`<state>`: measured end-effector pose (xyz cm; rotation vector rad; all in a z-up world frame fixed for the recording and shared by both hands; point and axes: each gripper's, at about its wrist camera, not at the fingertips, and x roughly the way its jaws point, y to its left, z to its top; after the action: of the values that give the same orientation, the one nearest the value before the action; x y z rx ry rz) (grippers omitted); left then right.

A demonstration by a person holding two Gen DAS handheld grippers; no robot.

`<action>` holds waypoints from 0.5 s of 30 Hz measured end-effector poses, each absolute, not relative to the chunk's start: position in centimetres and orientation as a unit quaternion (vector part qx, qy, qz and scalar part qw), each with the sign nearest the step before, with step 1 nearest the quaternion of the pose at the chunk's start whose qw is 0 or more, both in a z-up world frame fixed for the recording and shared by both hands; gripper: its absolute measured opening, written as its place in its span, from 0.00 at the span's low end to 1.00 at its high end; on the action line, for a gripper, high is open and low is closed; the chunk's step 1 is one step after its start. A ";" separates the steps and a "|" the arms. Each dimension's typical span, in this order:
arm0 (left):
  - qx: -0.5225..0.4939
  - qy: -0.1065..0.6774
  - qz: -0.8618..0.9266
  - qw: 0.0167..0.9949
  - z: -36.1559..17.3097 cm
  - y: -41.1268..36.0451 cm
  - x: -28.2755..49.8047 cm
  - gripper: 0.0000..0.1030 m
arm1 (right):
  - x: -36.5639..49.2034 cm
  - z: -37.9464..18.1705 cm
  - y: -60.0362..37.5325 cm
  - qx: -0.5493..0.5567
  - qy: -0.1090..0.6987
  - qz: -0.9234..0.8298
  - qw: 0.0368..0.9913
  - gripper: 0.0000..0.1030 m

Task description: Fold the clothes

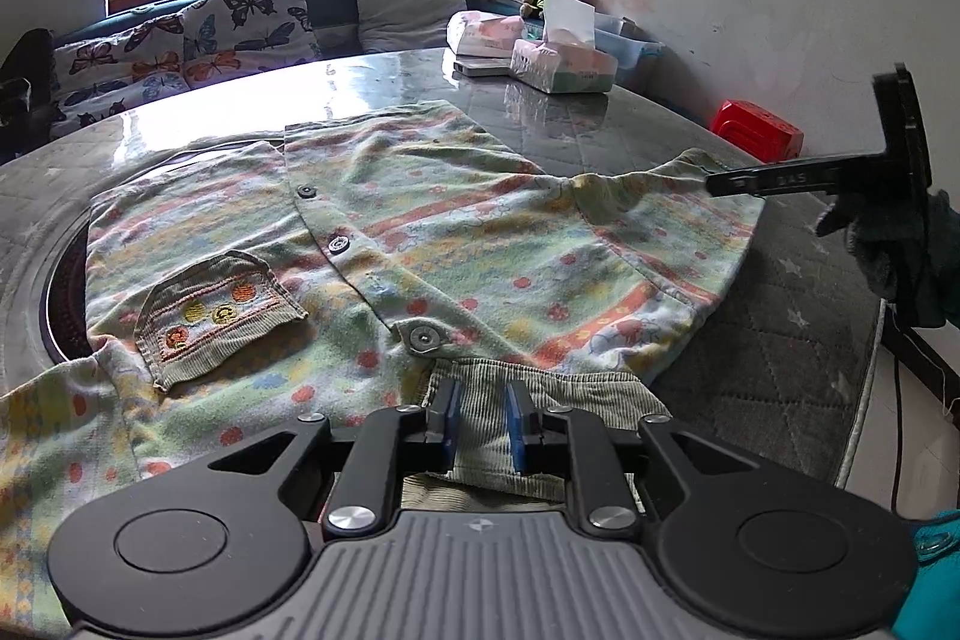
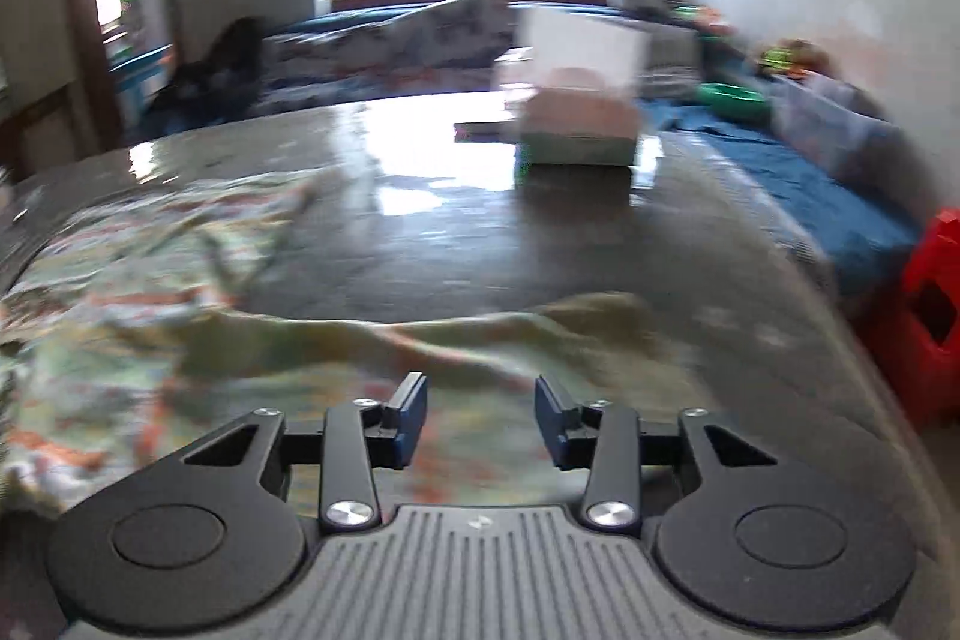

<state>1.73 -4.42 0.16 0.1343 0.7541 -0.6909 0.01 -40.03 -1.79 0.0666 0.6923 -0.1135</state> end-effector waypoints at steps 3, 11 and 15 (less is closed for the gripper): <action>0.066 0.358 -0.330 0.871 0.3 -4.6 1.6 0.30 | -0.6 -2.1 -41.8 0.043 0.331 -0.090 0.938 0.46; 0.076 0.342 -0.322 0.880 1.1 -5.1 1.1 0.52 | -1.0 -3.2 -44.0 0.064 0.319 -0.136 0.936 0.53; 0.078 0.343 -0.316 0.881 1.2 -5.2 1.1 0.54 | -1.1 -3.6 -44.4 0.069 0.314 -0.145 0.936 0.54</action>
<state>1.09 -5.25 1.15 0.1628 0.7146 -0.6581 -1.08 -44.44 -3.62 0.1408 0.6412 -0.2959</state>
